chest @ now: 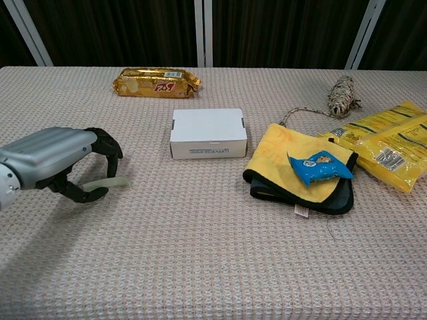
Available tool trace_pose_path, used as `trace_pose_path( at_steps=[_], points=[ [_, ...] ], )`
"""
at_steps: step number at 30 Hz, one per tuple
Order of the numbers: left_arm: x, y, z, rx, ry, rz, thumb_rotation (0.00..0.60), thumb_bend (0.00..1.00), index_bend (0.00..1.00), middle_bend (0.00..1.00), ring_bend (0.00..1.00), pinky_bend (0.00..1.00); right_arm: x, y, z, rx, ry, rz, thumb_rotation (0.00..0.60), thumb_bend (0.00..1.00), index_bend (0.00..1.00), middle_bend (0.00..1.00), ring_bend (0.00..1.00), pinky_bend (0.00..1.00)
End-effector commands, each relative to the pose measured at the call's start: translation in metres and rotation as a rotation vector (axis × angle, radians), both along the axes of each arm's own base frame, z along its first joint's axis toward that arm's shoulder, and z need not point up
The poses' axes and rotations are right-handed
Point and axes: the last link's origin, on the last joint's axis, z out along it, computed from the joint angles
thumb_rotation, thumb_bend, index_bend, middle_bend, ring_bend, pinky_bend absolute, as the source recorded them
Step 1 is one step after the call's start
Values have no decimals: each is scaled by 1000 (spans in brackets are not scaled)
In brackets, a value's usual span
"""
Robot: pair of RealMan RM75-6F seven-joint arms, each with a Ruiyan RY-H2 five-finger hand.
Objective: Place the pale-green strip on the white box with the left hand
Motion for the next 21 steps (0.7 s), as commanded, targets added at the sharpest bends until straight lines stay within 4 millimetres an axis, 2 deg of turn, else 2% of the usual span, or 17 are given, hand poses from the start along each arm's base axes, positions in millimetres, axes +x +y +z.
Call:
trace_pose_path(
  at_steps=[1, 10, 21],
  points=[
    [0, 1, 0, -2, -3, -3, 594, 311, 509, 266, 117, 231, 0, 0, 0, 3, -2, 0, 600, 225, 0, 0, 0, 0],
    [0, 6, -3, -7, -6, -3, 596, 314, 526, 280, 117, 232, -2, 0, 0, 4, -7, -5, 600, 207, 0, 0, 0, 0],
    [1, 7, -3, -3, -14, -2, 594, 391, 568, 289, 122, 232, -4, -2, -2, 10, -4, -15, 600, 208, 0, 0, 0, 0]
  ],
)
